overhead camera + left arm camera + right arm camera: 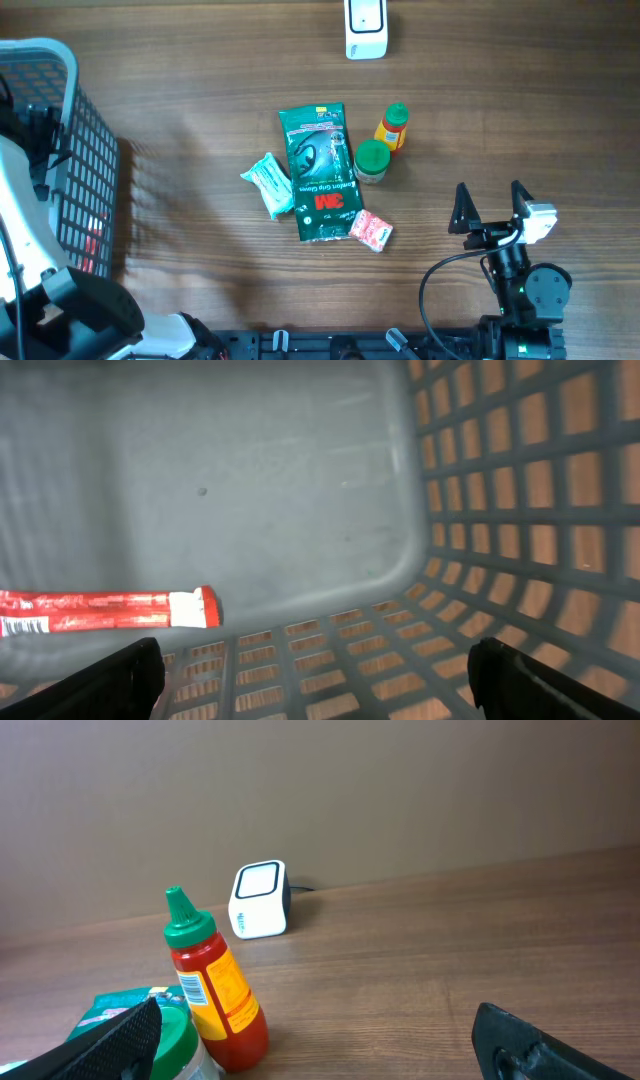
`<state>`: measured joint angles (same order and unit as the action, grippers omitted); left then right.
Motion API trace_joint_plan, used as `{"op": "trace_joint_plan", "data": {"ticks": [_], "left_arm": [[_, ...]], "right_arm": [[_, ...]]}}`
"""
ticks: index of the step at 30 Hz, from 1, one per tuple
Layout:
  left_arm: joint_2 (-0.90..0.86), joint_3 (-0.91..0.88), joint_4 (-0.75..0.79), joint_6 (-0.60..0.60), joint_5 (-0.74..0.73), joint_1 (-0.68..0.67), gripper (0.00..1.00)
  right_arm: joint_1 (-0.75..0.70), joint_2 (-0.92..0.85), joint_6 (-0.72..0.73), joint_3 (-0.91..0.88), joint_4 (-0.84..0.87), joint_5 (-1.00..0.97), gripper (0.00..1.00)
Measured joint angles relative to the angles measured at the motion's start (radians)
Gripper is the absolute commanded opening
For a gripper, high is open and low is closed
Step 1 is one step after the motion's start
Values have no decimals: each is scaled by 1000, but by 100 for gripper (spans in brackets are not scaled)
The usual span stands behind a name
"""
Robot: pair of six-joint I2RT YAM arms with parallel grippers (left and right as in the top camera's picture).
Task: Scan the item barcode
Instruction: 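Reach the left gripper into the basket and grasp the red snack stick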
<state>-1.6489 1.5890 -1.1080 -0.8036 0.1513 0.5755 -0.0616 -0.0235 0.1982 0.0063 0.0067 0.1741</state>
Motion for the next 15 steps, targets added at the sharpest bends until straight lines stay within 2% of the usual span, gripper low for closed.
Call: {"op": "trace_joint_plan", "data": {"ticks": [2,5,10,15], "left_arm": [[-14,0,-37,-40,0,6,100],[-25,-1,-140,-165,2,38,100],[-27,-65,-195,-481,33,152,100],[-29,-192,-185,-715,43,224,100]], "right_arm": [[0,0,0,0,0,0,100],[0,0,0,0,0,0,100],[0,0,0,0,0,0,100],[0,0,0,0,0,0,100]]}}
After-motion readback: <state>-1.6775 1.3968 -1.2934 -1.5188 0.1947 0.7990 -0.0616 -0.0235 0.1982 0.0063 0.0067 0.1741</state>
